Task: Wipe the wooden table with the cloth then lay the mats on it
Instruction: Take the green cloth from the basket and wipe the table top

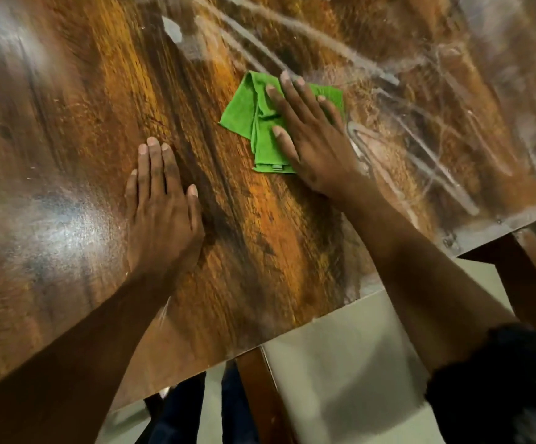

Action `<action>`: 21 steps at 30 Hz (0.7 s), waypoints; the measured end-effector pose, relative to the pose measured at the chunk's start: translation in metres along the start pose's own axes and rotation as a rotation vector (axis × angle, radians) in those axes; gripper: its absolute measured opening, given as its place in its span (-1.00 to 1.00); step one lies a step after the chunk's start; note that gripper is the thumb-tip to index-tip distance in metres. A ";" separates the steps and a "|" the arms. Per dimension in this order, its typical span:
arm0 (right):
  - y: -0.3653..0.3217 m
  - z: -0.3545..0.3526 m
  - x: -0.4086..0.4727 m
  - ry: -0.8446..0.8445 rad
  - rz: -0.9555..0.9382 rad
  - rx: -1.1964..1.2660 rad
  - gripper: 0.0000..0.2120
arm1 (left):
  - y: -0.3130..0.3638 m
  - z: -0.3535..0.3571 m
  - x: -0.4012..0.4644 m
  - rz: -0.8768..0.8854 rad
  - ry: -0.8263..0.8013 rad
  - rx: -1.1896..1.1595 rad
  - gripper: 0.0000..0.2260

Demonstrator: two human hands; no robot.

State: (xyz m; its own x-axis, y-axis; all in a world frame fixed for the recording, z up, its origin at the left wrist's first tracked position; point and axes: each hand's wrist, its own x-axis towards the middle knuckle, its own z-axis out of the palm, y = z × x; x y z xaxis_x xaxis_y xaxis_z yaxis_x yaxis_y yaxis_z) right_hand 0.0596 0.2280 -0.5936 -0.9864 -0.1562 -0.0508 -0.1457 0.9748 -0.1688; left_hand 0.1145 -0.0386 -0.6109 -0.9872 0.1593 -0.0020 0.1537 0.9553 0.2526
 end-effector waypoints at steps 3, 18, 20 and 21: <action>-0.011 0.003 -0.051 0.015 0.019 0.018 -0.41 | 0.001 0.000 -0.001 -0.001 0.022 0.000 -0.43; 0.028 -0.001 -0.173 0.022 0.226 0.020 -0.44 | 0.000 0.002 -0.005 0.016 0.043 -0.019 -0.44; 0.059 -0.004 -0.135 0.048 0.271 0.012 -0.43 | -0.001 0.003 -0.004 0.026 0.055 -0.016 -0.44; 0.070 -0.006 -0.119 0.058 0.286 0.017 -0.42 | -0.001 0.003 -0.004 0.029 0.055 -0.018 -0.44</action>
State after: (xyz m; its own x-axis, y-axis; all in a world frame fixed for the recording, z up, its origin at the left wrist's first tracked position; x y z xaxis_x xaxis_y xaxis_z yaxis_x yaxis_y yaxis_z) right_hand 0.1667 0.3153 -0.5937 -0.9900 0.1344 -0.0420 0.1397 0.9752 -0.1718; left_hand 0.1187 -0.0398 -0.6146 -0.9834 0.1722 0.0580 0.1815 0.9458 0.2694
